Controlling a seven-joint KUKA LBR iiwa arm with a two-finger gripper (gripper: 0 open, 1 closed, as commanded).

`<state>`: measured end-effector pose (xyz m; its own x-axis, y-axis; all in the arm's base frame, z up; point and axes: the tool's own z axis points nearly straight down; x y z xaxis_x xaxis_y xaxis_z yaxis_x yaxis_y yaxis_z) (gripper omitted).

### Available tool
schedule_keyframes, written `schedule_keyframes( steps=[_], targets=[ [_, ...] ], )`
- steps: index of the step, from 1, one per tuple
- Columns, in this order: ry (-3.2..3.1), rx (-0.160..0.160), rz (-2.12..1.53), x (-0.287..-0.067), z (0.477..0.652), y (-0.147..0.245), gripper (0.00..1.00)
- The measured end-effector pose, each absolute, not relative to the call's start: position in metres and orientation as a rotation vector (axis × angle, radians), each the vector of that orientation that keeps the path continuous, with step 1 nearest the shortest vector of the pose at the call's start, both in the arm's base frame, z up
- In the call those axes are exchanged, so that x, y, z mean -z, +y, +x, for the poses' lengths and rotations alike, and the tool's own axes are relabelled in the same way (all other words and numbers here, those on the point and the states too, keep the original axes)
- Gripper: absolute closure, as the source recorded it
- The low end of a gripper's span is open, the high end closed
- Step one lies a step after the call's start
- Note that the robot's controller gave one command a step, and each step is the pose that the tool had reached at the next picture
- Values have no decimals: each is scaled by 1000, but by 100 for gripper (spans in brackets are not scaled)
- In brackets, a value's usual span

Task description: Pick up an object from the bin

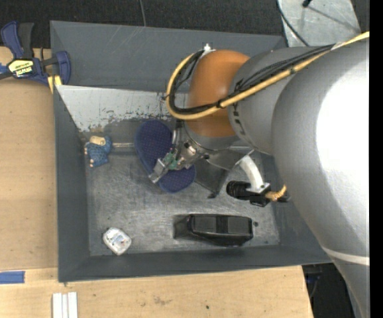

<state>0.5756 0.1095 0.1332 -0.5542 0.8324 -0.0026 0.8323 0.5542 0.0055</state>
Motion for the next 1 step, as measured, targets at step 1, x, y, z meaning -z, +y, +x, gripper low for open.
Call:
schedule_keyframes(
  steps=[1],
  targets=[
    [2768, -5, 1478, -176, 577, 109, 100]
  ],
)
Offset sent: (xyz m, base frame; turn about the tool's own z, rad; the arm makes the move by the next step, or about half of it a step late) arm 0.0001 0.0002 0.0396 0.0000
